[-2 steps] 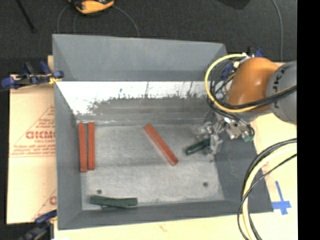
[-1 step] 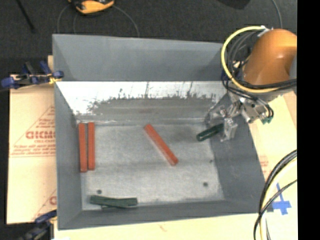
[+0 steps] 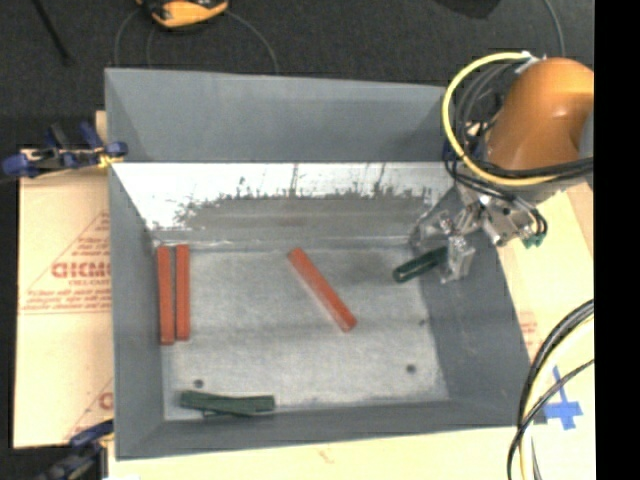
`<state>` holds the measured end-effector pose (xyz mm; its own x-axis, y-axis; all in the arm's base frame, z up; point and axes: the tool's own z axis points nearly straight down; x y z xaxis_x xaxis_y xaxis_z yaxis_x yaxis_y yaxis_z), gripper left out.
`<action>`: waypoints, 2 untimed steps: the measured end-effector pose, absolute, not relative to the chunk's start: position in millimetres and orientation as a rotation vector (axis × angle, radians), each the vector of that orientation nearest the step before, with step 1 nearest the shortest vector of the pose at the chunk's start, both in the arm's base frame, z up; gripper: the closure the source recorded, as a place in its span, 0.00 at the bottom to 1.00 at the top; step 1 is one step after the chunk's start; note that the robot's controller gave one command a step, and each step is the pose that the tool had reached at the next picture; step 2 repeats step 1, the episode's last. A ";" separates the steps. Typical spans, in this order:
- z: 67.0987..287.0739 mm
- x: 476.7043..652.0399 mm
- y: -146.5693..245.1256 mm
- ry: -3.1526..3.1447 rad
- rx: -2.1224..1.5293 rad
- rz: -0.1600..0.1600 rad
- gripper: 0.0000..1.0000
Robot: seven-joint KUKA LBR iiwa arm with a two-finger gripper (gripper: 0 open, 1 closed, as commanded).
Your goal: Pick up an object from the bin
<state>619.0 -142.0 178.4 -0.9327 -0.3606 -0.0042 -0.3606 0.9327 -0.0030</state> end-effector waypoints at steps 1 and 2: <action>220.8 620.0 -132.8 3.091 -0.568 -0.001 1.00; 220.8 620.0 -132.8 3.091 -0.568 -0.001 1.00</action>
Offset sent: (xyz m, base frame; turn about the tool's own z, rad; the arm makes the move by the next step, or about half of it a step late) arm 0.0036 0.0084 0.1152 0.0107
